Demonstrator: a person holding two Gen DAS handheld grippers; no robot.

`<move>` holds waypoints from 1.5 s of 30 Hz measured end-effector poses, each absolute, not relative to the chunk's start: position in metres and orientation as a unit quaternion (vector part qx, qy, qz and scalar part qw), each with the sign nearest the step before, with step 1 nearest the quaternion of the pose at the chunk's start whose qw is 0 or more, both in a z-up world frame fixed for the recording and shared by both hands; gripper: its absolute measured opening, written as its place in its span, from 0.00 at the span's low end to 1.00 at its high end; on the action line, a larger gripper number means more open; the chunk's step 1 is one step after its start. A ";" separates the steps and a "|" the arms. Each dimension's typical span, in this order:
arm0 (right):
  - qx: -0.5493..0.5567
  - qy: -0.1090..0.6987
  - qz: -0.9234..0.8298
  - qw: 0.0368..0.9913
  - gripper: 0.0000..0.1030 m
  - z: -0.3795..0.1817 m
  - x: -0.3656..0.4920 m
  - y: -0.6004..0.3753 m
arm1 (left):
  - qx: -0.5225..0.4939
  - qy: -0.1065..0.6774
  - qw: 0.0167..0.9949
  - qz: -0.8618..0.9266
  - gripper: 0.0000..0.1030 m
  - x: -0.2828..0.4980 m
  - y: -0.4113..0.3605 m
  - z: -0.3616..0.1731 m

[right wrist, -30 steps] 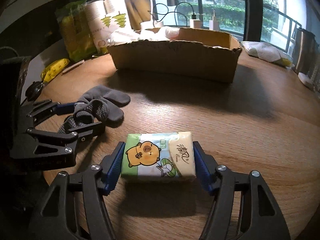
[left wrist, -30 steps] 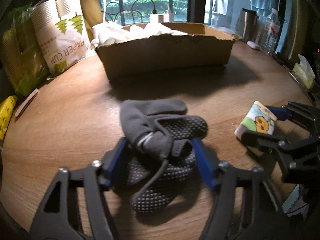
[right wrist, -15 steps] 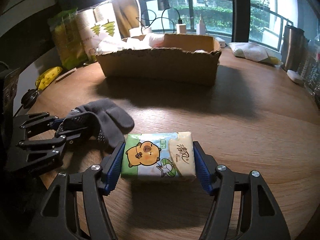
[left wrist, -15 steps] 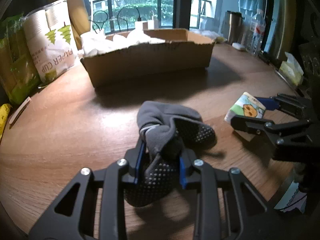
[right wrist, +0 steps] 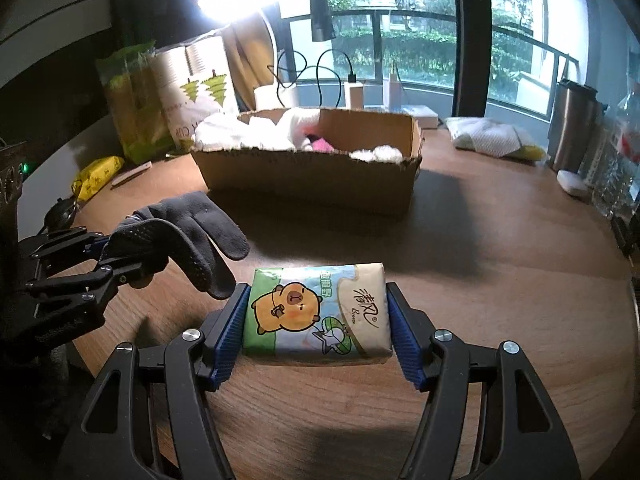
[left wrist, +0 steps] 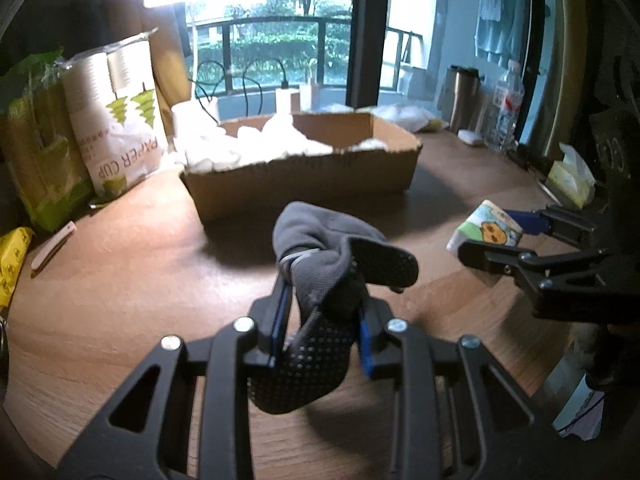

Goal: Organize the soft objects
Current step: 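Carry the tissue pack and grey gloves over the box with both tools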

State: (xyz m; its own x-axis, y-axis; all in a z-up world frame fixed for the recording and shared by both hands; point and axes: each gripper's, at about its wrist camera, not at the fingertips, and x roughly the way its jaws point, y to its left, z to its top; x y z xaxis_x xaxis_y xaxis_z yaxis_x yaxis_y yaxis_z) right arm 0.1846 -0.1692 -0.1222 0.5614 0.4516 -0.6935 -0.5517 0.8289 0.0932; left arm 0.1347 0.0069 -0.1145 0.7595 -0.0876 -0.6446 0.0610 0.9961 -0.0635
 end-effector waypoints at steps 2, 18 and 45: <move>-0.067 0.367 0.285 0.883 0.66 -0.117 0.186 -0.170 | -0.025 0.334 0.941 -0.041 0.29 0.134 0.010 -0.107; -0.065 0.339 0.287 0.894 0.66 -0.089 0.204 -0.172 | -0.039 0.286 0.956 -0.053 0.29 0.148 0.017 -0.070; -0.033 0.316 0.302 0.899 0.66 -0.076 0.278 -0.201 | -0.027 0.285 0.957 -0.039 0.29 0.236 -0.008 -0.053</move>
State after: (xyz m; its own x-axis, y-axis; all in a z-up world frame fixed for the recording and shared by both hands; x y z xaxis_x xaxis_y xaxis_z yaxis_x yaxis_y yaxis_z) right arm 0.2783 -0.2010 -0.0756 0.6176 0.5218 -0.5884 -0.5637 0.8155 0.1316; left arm 0.2357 -0.0076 -0.0528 0.8350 -0.0899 -0.5428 0.0594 0.9955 -0.0735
